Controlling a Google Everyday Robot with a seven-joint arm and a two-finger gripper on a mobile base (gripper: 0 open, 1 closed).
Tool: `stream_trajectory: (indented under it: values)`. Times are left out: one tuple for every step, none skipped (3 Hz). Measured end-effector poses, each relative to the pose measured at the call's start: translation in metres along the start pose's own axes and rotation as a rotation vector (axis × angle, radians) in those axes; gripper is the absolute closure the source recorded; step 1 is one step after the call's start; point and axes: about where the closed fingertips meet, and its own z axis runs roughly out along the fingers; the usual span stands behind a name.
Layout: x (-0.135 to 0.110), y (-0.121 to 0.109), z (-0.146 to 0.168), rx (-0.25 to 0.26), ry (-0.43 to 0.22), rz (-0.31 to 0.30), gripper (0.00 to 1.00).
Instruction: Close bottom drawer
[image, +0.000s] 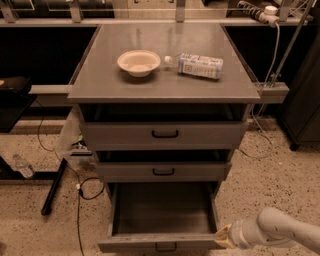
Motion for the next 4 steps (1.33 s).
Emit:
stream_trajectory:
  values:
    - [0.029,0.008,0.036,-0.010,-0.048,-0.009,1.00]
    - [0.043,0.014,0.062,-0.023,-0.104,-0.057,1.00]
    - [0.046,0.014,0.088,-0.043,-0.141,-0.099,1.00]
    - [0.043,0.013,0.106,-0.054,-0.157,-0.139,1.00]
